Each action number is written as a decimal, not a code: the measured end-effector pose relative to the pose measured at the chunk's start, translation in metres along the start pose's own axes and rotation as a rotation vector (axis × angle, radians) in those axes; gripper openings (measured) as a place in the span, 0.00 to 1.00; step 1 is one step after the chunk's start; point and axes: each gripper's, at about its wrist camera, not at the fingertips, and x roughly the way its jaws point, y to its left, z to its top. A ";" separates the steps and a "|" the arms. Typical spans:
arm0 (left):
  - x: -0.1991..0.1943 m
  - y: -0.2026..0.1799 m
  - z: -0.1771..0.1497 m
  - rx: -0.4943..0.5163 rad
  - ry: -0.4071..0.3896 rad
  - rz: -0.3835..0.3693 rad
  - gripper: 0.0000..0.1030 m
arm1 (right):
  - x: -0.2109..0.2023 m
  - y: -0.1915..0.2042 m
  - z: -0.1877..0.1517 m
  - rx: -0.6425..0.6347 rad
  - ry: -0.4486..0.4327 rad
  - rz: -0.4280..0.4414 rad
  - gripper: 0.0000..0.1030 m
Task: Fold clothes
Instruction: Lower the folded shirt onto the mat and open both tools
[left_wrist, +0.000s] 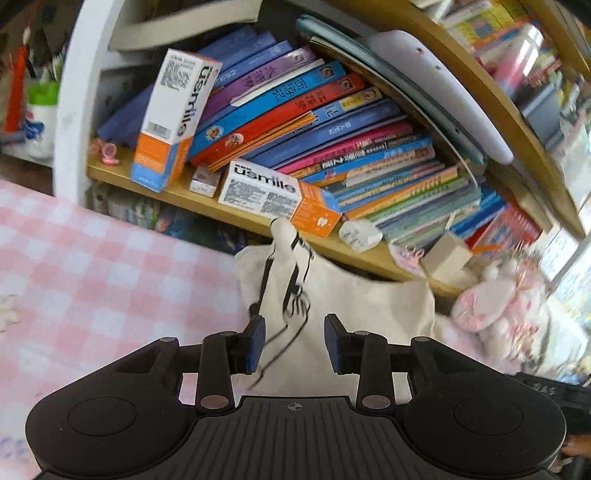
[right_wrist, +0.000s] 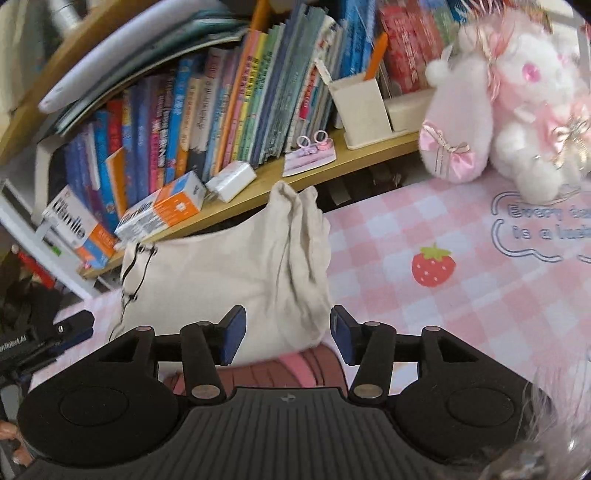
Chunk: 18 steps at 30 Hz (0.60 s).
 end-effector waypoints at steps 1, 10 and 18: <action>-0.006 -0.004 -0.004 0.020 0.000 0.024 0.33 | -0.006 0.004 -0.005 -0.017 -0.003 -0.009 0.49; -0.059 -0.033 -0.045 0.146 -0.009 0.115 0.57 | -0.053 0.041 -0.045 -0.183 -0.068 -0.106 0.62; -0.086 -0.043 -0.071 0.178 -0.043 0.123 0.86 | -0.072 0.057 -0.075 -0.273 -0.105 -0.153 0.80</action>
